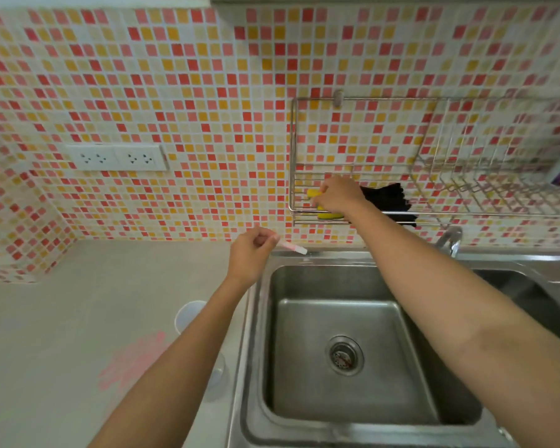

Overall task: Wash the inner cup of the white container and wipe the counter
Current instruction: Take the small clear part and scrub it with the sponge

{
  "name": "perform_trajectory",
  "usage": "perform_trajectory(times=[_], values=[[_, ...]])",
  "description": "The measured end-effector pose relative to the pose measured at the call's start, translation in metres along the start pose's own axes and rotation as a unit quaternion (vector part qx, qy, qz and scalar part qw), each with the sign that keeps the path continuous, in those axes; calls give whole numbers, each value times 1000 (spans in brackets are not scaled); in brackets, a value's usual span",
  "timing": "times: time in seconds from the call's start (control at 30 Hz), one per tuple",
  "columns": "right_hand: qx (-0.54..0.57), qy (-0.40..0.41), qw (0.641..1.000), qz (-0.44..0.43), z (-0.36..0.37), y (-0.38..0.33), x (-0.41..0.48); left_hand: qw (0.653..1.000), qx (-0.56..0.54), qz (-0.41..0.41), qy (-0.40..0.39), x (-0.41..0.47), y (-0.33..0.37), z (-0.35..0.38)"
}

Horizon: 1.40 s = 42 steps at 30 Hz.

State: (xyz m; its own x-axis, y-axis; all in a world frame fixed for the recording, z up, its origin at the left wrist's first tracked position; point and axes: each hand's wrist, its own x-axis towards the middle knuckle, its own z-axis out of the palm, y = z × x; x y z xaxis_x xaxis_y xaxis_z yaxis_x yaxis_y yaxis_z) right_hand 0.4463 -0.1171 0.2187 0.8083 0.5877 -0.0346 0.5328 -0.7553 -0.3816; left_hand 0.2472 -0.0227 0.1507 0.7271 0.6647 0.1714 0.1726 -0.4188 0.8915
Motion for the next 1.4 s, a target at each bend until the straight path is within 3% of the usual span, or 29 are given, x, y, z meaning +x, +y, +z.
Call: perform_trajectory(times=[0.1,0.2,0.4,0.47,0.67,0.8,0.9,1.03,1.2,1.33,1.4], values=[[0,28,999,27,8,10,20,998,-45,-37,-7,-6,5,17],[105,90,990,-11,4,13,9,997,-53,-56,-9,-11,9,29],[323,228,907,-146,-24,21,-58,993,-96,-69,11,-23,12,55],[307,252,901,-173,-21,33,-85,992,-112,-60,15,-26,18,65],[131,169,957,-197,32,74,-131,993,-119,-15,20,-32,38,92],[140,214,958,-133,39,96,-132,994,-111,18,19,-37,48,111],[108,196,957,-184,44,97,-138,992,-122,23,17,-37,47,119],[112,212,963,-120,35,114,-127,994,-102,32,26,-39,49,127],[99,203,957,-184,37,101,-137,993,-103,44,22,-37,48,130],[124,214,963,-110,38,113,-127,994,-96,37,27,-40,50,131],[125,216,959,-137,42,105,-134,993,-113,37,24,-39,49,130]])
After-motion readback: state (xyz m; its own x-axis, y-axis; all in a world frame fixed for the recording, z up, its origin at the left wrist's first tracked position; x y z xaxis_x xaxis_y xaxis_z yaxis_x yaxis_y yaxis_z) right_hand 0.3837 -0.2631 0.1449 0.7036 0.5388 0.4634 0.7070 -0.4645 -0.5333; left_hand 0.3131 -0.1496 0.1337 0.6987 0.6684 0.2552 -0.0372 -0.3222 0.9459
